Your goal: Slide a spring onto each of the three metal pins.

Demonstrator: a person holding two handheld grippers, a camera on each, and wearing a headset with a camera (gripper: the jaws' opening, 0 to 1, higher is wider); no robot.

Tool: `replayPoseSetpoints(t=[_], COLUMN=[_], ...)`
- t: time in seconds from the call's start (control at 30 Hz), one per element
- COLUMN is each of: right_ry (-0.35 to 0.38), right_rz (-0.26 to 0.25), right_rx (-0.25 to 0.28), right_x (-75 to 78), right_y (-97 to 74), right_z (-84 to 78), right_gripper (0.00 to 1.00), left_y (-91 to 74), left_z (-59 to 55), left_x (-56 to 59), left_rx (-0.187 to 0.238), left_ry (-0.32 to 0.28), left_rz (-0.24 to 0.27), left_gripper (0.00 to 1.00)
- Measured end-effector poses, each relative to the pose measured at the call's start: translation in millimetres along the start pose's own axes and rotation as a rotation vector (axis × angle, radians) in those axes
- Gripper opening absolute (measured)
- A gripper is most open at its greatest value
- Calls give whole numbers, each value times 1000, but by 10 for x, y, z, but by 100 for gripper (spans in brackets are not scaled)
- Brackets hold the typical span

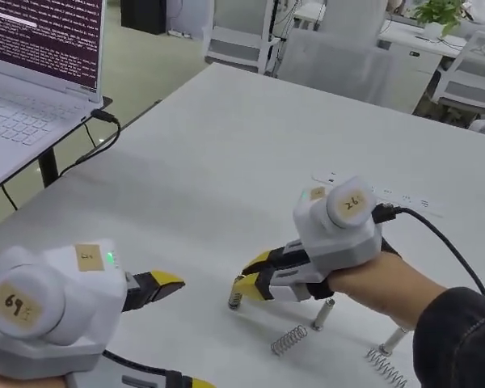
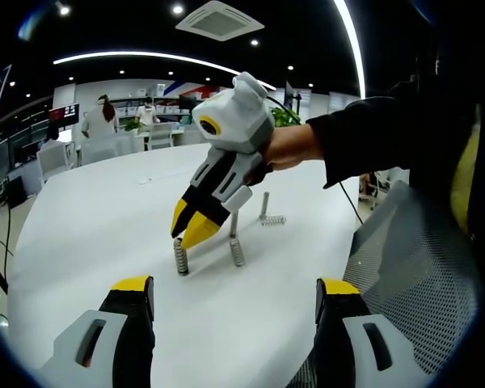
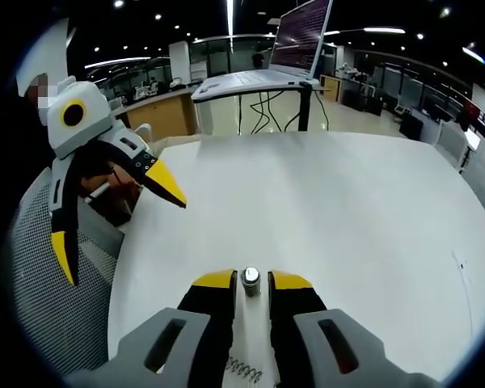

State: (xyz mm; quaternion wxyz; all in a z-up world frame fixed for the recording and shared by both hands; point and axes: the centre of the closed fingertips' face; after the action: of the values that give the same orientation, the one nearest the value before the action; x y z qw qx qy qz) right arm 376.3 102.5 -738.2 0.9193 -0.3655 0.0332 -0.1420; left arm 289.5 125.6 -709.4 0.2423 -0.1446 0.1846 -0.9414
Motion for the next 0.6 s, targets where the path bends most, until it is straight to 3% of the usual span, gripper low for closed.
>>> replayPoseSetpoints(t=[0.6], right_ry=[-16], right_rz=[-86], right_rx=[58], right_x=[68], right_y=[-380], right_z=[169], right_gripper=[14], left_y=[120], left_z=[13], left_x=[101], left_rx=[-21], left_ry=[16], left_rz=[-43], left_gripper=[79])
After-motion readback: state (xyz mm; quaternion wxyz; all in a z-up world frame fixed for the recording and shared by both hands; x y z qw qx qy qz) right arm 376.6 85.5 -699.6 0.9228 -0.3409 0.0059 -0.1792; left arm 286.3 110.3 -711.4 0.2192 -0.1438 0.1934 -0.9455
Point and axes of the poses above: the centre of the closed fingertips' face, and the gripper's own axes: y roughly forward along the fingers, x roughly to its right, z roughly out of its top, and after that the axes turned 7 degrees about -y, right-handed
